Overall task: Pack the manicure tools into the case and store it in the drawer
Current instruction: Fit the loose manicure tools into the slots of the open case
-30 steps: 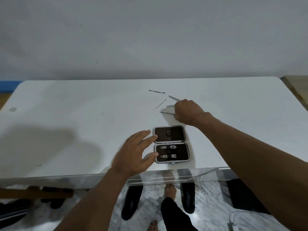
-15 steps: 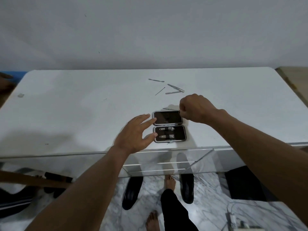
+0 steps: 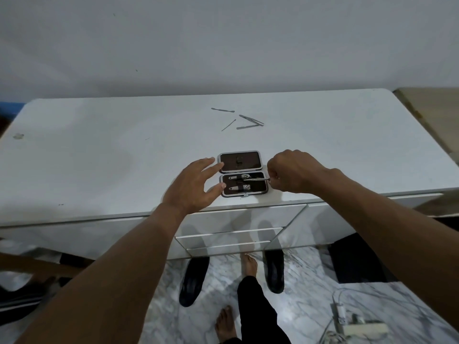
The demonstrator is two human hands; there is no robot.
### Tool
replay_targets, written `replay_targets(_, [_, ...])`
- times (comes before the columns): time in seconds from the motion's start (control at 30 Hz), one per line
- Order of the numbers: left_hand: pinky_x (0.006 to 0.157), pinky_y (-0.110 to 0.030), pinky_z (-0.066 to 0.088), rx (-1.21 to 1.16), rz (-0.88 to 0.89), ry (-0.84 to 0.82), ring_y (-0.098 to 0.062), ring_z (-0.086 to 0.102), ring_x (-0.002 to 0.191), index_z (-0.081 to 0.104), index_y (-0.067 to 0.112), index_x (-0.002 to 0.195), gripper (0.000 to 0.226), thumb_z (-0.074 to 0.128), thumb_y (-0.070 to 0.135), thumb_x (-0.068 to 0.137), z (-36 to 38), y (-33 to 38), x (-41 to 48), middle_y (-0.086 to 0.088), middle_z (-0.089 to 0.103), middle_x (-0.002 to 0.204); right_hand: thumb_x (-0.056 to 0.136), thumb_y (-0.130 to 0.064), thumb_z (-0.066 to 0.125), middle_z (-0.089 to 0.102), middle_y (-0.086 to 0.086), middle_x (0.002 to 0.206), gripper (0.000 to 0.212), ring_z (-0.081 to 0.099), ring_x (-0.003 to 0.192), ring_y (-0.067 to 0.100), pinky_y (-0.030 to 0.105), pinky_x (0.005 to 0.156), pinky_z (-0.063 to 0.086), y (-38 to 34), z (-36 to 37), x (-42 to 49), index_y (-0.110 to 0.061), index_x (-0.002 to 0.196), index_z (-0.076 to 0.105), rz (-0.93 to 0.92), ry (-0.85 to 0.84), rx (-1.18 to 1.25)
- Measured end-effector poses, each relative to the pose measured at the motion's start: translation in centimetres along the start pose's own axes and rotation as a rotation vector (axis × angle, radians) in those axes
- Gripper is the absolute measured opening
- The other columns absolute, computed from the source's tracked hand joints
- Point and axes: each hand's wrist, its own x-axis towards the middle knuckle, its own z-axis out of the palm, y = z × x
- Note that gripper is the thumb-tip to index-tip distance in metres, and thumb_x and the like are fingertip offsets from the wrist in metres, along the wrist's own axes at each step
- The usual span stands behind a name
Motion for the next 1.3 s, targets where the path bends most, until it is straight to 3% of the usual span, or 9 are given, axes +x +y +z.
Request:
replay_targets(0.13, [0.110,-0.037,0.034,-0.014,0.007,0.018,-0.019,0.039,0.135,0.050,0.024,0.138,0.060,0.045,0.056,0.088,-0.1,0.0,-0.1,-0.003,0.048,0.145,0.078,-0.019,0.058,0.067,0.013,0.086,0.014,0.055,0.069,0.034,0.029,0.059,0.040,-0.2,0.1,0.1,-0.008,0.084,0.064,0.002,-0.006,-0.051])
replay_targets(0.33, [0.110,-0.037,0.035,-0.026,0.005,0.020,-0.018,0.039,0.135,0.050,0.025,0.138,0.059,0.047,0.056,0.088,-0.1,-0.1,0.0,-0.002,0.048,0.144,0.080,-0.018,0.056,0.058,0.013,0.082,0.013,0.047,0.066,0.033,0.030,0.060,0.036,-0.8,0.0,0.4,-0.012,0.074,0.046,-0.007,-0.027,-0.096])
replay_targets(0.67, [0.110,-0.037,0.035,-0.040,0.005,0.028,-0.019,0.040,0.134,0.051,0.024,0.138,0.058,0.050,0.053,0.088,-0.1,-0.2,0.0,-0.003,0.049,0.143,0.079,-0.019,0.056,0.066,0.015,0.090,0.015,0.050,0.066,0.033,0.028,0.059,0.037,-1.7,0.3,1.5,-0.008,0.087,0.063,-0.042,0.008,-0.071])
replay_targets(1.3, [0.110,-0.035,0.032,-0.042,-0.009,0.022,-0.017,0.038,0.135,0.050,0.026,0.138,0.057,0.052,0.052,0.088,0.1,-0.3,0.0,-0.001,0.047,0.145,0.080,-0.019,0.055,0.068,0.015,0.087,0.016,0.062,0.075,0.038,0.031,0.060,0.044,-2.9,0.6,2.1,-0.007,0.085,0.065,-0.066,-0.006,0.011])
